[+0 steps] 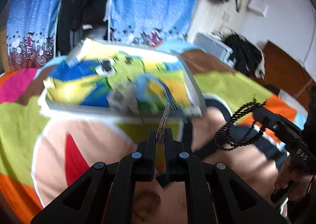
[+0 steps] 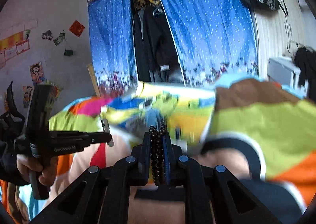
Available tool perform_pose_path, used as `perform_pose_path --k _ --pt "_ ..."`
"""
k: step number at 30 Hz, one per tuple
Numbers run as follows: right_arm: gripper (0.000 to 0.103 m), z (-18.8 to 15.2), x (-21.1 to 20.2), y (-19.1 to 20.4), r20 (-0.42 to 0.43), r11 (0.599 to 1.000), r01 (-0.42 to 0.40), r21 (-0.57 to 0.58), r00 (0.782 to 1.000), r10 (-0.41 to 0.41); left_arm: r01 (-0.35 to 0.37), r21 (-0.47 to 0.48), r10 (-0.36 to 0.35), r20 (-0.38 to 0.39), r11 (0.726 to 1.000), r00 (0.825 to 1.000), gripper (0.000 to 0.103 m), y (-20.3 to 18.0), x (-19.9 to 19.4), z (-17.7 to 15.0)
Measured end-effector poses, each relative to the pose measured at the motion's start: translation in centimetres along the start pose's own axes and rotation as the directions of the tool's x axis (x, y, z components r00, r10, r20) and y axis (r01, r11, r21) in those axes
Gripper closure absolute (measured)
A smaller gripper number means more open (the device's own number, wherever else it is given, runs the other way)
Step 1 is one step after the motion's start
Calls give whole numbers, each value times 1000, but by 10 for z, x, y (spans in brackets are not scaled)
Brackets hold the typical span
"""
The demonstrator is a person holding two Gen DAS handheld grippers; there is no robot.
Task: Organize jewelry
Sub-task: 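Carry the hairpin into the box with the left tool while the right tool drops the bracelet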
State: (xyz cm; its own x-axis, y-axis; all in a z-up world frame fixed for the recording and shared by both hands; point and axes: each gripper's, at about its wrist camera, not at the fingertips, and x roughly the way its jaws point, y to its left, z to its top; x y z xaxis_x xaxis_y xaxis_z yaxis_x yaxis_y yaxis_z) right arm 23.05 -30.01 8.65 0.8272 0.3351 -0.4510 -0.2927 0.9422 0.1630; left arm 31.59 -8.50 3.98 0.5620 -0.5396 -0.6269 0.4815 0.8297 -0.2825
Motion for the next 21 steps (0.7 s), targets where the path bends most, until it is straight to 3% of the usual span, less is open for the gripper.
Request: perform_pose_path --k 4,8,14,21 --pt "92 30 25 -6 64 1000 -1 -8 998 2 -47 -30 49 53 998 997 97 27 13 30" --pt "92 38 54 -17 79 1000 -6 17 997 5 -102 -56 102 1 993 995 97 51 35 41" --pt "92 13 105 -43 -18 995 -12 97 1000 14 -142 -88 139 -34 986 990 97 78 67 44" --pt "91 -15 129 -47 -89 993 -15 118 996 26 -99 -98 97 -21 990 995 97 80 78 45"
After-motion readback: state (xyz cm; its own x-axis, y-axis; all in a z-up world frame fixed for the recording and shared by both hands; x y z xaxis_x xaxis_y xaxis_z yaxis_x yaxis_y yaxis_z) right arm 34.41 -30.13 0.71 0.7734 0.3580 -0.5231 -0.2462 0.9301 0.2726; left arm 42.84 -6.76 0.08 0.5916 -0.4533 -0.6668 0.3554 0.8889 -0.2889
